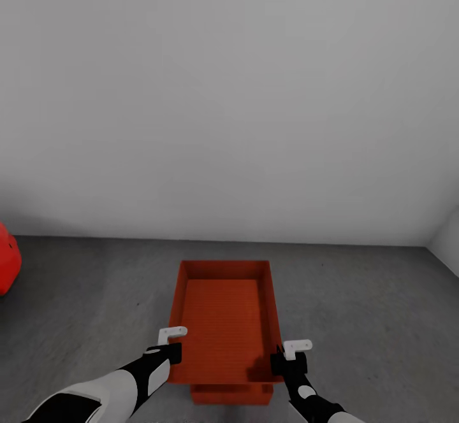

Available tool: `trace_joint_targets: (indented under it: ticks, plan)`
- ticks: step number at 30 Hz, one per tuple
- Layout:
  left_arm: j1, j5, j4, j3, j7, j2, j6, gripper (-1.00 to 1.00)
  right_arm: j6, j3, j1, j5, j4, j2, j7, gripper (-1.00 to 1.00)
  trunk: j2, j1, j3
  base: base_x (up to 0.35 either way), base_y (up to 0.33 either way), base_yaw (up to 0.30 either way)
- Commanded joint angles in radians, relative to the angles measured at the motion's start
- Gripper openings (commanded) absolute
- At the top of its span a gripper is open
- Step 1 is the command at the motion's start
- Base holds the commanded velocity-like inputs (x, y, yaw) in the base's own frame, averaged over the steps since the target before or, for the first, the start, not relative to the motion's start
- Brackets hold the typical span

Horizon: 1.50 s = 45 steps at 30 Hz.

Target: Move the two storage containers from the living room to the garage. In the garage, place one container on the floor and stack the other container on top of it (either order is fine).

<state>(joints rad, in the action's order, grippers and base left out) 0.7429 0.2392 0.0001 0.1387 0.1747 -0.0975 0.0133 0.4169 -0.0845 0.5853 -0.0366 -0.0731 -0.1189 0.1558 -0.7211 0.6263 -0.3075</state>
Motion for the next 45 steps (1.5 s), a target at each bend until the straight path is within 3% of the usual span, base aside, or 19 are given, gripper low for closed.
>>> trace_joint_targets:
  ticks: [1, 45]
  plan:
    - [0.001, 0.003, -0.001, -0.001, 0.0, -0.001, -0.002, -1.0, 0.003, -0.008, 0.001, 0.012, 0.002, 0.001, 0.015, -1.0, -0.001, 0.0, -0.003, 0.0, 0.0, 0.0]
    - [0.001, 0.006, -0.001, -0.001, 0.002, -0.002, -0.003, -1.0, 0.003, -0.008, 0.001, 0.012, 0.002, 0.001, 0.015, -1.0, -0.001, 0.0, -0.073, 0.0, 0.0, 0.0]
